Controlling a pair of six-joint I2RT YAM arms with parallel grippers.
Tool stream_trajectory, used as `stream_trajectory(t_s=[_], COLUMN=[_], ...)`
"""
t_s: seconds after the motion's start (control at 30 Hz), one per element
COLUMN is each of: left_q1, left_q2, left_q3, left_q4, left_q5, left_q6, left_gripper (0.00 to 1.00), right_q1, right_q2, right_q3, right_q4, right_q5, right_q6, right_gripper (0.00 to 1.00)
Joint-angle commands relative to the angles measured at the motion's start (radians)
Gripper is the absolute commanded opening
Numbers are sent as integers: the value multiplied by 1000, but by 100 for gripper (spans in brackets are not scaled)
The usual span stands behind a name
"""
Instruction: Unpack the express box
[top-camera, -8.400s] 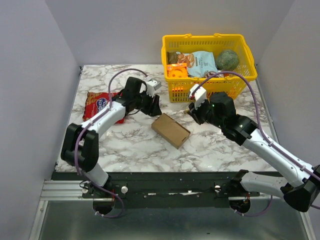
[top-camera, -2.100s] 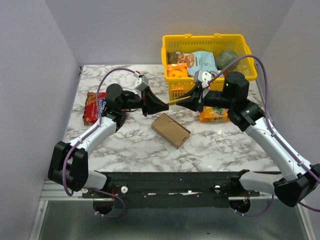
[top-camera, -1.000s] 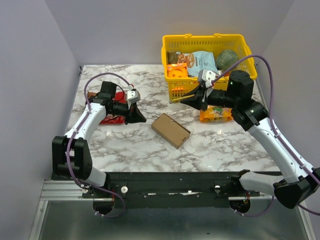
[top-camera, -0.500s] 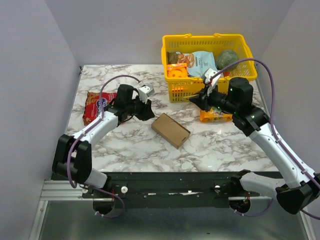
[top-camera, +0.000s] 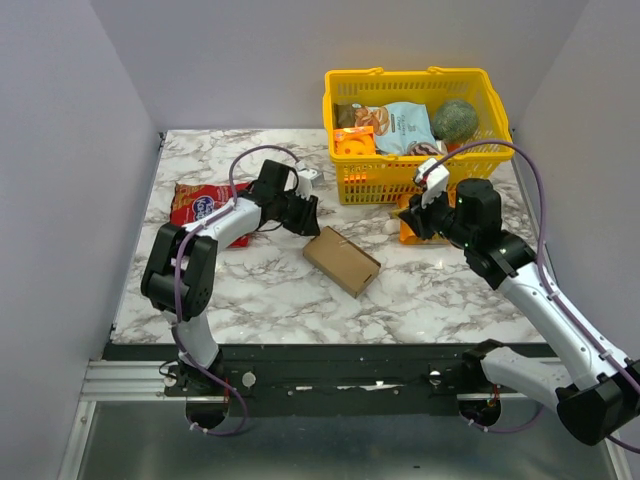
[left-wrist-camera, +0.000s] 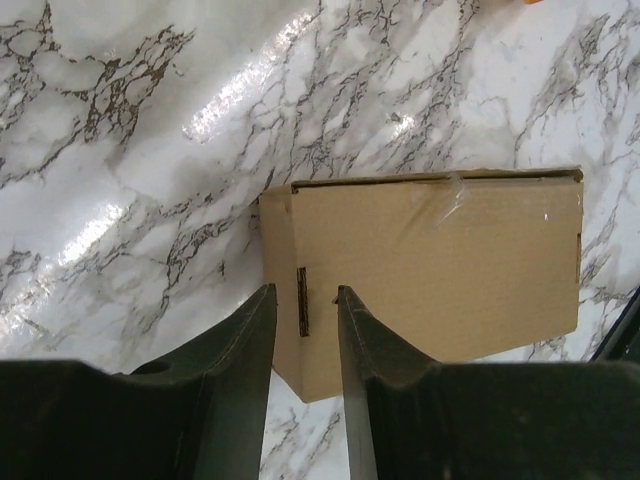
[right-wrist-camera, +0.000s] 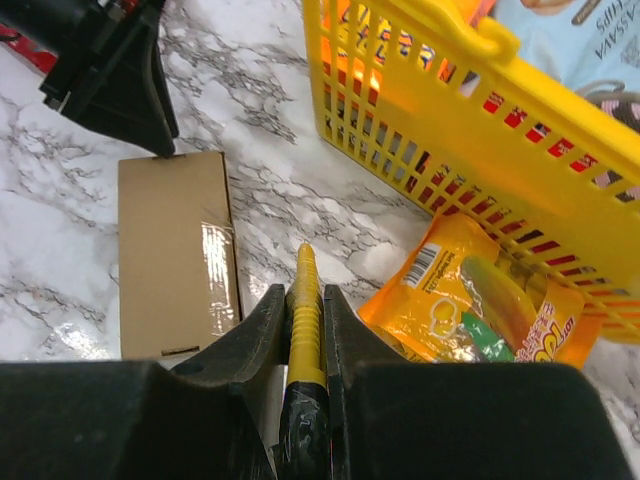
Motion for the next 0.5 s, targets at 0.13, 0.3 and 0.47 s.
stream_trajectory(t_s=[0.13,0.3,0.47], left_q1=[-2,-2,-30], left_q2=[110,62,-94], left_q3=[122,118,1], left_q4=[-79,-90,-125], left_q5=[97,102,282], left_q6=[64,132,355], left_gripper=[40,27,2], right_q1=[-24,-24,-25], right_q2=[-29,-46,-22], right_q3=[-76,-63,-27], right_q4=[74,36,-2], right_q5=[10,11,22], right_q6=[40,15,-37], right_gripper=[0,0,0])
